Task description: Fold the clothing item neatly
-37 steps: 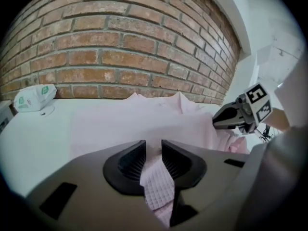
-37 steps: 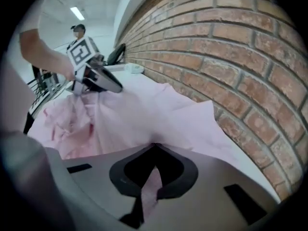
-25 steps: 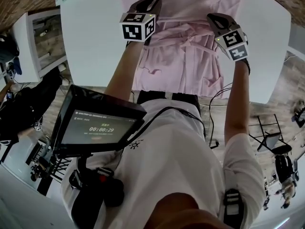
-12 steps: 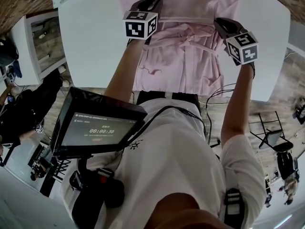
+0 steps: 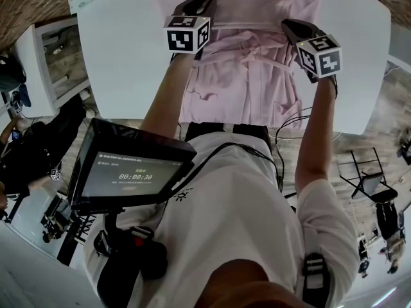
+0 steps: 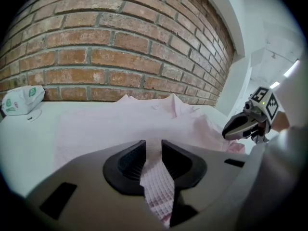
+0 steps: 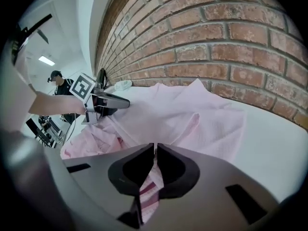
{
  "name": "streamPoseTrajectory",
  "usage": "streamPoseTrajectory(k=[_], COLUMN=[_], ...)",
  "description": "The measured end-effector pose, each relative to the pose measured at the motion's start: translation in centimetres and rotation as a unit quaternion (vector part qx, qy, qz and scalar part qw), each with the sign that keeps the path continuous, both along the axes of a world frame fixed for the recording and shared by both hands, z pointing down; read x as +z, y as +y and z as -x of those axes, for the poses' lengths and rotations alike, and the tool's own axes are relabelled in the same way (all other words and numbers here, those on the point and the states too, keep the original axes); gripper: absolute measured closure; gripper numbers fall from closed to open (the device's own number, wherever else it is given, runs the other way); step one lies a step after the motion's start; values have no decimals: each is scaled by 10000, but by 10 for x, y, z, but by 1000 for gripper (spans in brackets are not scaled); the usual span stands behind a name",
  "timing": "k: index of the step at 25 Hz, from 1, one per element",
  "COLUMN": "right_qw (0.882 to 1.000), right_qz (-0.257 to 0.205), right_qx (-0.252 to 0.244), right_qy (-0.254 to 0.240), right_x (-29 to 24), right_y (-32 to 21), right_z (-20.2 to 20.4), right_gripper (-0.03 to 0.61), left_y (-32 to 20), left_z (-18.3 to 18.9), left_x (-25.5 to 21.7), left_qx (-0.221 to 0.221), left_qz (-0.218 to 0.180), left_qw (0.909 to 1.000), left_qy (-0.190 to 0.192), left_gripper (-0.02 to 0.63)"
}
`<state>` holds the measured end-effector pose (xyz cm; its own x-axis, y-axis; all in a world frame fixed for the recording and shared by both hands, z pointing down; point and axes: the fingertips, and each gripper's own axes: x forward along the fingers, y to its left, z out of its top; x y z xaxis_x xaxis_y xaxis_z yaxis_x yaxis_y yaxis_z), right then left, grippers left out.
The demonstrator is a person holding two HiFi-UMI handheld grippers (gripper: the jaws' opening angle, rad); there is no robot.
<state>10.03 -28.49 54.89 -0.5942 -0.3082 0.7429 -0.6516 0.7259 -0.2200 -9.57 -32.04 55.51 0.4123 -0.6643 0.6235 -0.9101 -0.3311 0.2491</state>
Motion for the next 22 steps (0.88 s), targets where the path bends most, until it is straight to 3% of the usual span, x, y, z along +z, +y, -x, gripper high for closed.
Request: streamPoseTrajectory(k=[7, 8, 10, 13, 16, 18, 20, 22], right_qw=[10000, 9999, 9996, 9987, 9969, 9962, 9961, 9949], right_qz=[-82, -70, -84, -409, -770, -795, -676, -619], right_qx=[23, 43, 115, 255, -23, -267, -403, -343], right_qy=[7, 106, 255, 165, 130, 216, 404, 715], right_x=[-7, -1, 4, -16, -29, -20, 0, 18], right_y=[22, 22, 19, 8, 0, -4, -4, -4], right_z=[-8, -12, -22, -26, -3, 14, 20, 12], right_gripper=[551, 541, 457, 456, 480, 575, 575, 574], left_y=[-1, -1, -2, 0, 5, 8, 12, 16], left_z=[4, 4, 5, 16, 32, 43, 54, 61], left_x=[1, 1, -2, -18, -23, -15, -4, 2], left_qx=[-108, -113, -173, -333, -264, -256, -342, -393], left_qz=[51, 50, -3, -234, -344, -275, -156, -54], left_qw=[9999, 9999, 9996, 9988, 9990, 9987, 9981, 9981], left_qy=[98, 118, 224, 275, -90, -356, -488, -474], left_gripper=[528, 528, 528, 528, 528, 528, 612, 612])
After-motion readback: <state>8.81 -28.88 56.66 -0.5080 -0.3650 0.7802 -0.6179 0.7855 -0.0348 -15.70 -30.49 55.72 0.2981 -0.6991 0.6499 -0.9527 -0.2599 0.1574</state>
